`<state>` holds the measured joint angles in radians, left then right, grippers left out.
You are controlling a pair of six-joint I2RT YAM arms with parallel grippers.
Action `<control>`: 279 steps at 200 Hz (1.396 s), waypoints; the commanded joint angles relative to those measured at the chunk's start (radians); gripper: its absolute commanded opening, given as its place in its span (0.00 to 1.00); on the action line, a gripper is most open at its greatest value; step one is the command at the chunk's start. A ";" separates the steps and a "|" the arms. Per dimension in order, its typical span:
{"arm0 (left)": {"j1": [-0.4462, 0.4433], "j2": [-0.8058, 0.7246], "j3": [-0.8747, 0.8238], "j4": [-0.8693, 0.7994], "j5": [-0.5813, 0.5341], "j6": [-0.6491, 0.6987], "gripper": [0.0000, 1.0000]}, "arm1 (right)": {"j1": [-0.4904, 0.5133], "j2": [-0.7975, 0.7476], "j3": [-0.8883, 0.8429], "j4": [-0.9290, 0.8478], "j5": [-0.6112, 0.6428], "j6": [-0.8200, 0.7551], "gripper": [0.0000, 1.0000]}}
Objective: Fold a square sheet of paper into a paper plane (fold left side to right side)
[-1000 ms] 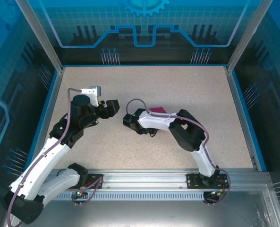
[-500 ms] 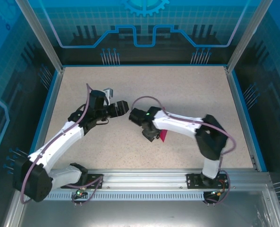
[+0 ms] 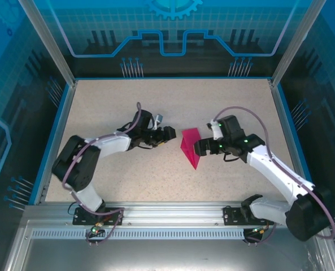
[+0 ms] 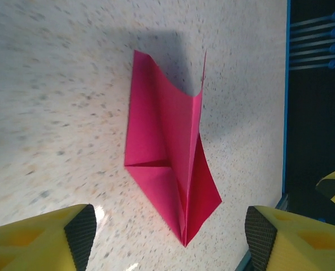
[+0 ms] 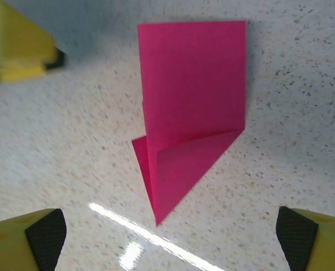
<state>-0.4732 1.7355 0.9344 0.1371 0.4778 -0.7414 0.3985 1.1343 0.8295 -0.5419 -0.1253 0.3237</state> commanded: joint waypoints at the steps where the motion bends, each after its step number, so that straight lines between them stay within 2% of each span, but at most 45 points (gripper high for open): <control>1: -0.022 0.100 0.095 0.102 0.074 -0.039 0.71 | -0.098 -0.044 -0.069 0.166 -0.234 0.073 0.99; 27: -0.038 0.209 0.167 0.141 0.100 -0.065 0.66 | -0.196 -0.048 -0.124 0.193 -0.318 0.094 0.99; 58: -0.042 0.291 0.226 0.146 0.107 -0.069 0.57 | -0.243 -0.047 -0.169 0.222 -0.368 0.093 0.99; 89: -0.042 0.327 0.255 0.161 0.117 -0.057 0.37 | -0.249 -0.034 -0.178 0.219 -0.375 0.070 0.99; 120: -0.034 0.301 0.228 0.151 0.117 -0.001 0.15 | -0.252 0.012 -0.171 0.227 -0.395 0.045 0.99; 144: -0.011 0.256 0.149 0.229 0.149 0.018 0.07 | -0.258 0.082 -0.151 0.275 -0.452 0.040 0.99; 168: 0.022 0.218 0.062 0.340 0.221 0.025 0.04 | -0.264 0.183 -0.113 0.315 -0.459 -0.009 0.88; 200: 0.054 0.193 -0.031 0.493 0.324 0.020 0.00 | -0.277 0.366 -0.070 0.478 -0.604 -0.007 0.70; 229: 0.068 0.175 -0.078 0.527 0.370 0.039 0.00 | -0.277 0.524 -0.011 0.576 -0.715 0.009 0.67; 279: 0.076 0.164 -0.117 0.540 0.395 0.053 0.00 | -0.274 0.690 0.087 0.612 -0.806 0.007 0.66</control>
<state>-0.4076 1.9331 0.8394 0.6300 0.8219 -0.7280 0.1364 1.7706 0.8600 0.0208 -0.8333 0.3363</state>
